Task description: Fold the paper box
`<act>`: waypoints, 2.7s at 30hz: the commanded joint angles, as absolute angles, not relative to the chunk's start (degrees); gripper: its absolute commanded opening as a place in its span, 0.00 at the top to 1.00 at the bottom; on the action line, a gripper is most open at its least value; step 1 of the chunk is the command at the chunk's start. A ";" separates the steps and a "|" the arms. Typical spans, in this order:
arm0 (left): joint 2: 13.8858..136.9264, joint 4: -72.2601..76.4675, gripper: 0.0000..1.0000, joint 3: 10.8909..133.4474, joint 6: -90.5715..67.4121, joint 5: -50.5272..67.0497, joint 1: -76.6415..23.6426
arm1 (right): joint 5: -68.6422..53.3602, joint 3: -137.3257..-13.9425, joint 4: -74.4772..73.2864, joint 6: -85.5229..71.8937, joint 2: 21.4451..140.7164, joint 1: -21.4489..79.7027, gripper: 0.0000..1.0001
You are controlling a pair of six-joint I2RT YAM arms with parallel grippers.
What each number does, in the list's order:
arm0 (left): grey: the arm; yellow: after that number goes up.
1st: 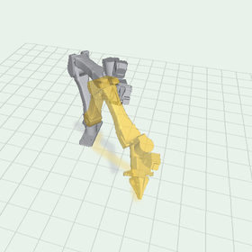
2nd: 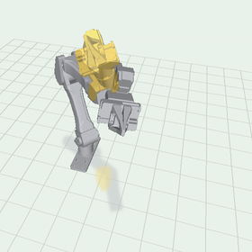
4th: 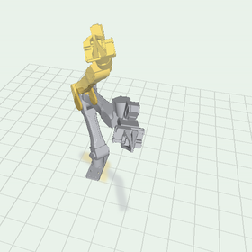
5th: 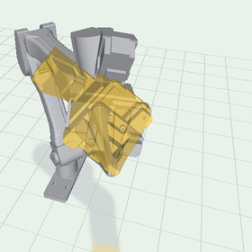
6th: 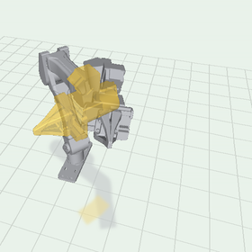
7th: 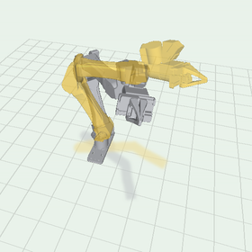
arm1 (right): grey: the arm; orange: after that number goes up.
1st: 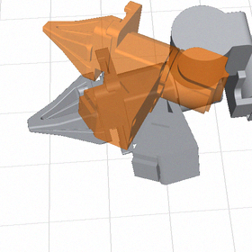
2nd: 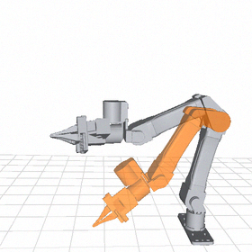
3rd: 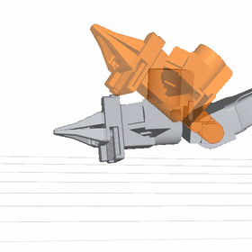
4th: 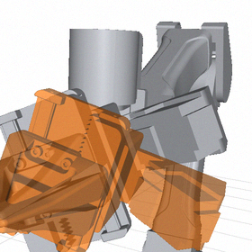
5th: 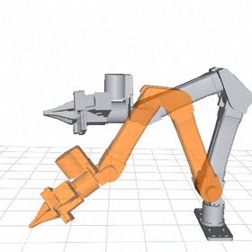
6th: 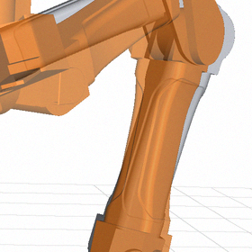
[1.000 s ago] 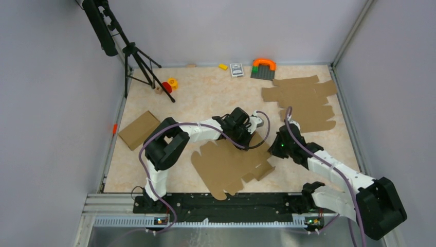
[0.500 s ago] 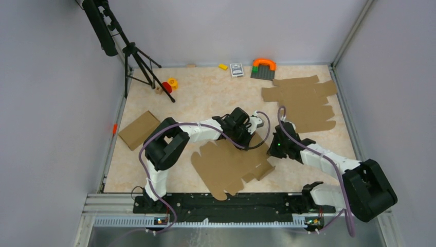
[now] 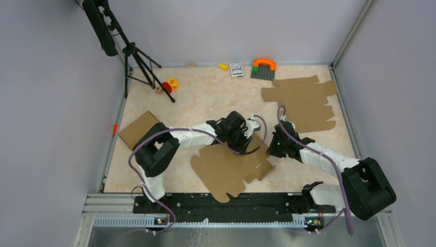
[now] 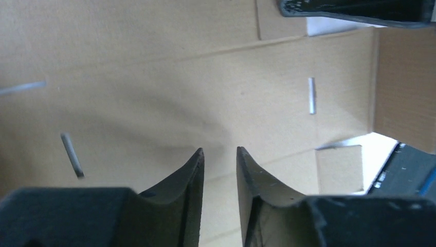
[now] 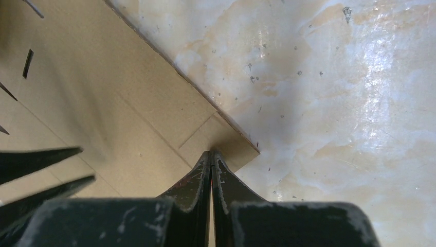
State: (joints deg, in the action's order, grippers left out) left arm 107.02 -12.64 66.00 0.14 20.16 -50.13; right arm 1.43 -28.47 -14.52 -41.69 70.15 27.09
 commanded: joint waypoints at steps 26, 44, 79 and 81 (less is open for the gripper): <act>101.97 -24.39 0.02 67.31 -12.11 -10.38 -75.67 | -1.82 -27.28 -17.03 -37.96 70.51 26.72 1.00; 98.06 -17.32 0.57 61.74 -14.74 -2.36 -69.44 | -2.23 -27.49 -16.69 -37.07 71.13 26.72 1.00; 90.72 -22.39 0.08 58.50 -2.92 4.09 -62.35 | -4.57 -27.64 -14.15 -35.60 75.16 26.71 1.00; 92.41 -24.84 0.03 59.45 -2.36 1.05 -63.00 | -4.68 -27.76 -14.11 -35.67 75.15 26.71 1.00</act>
State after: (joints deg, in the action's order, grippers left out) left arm 93.30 -21.87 59.05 -5.34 3.18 -62.33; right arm -5.82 -28.60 -9.76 -37.43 73.19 27.07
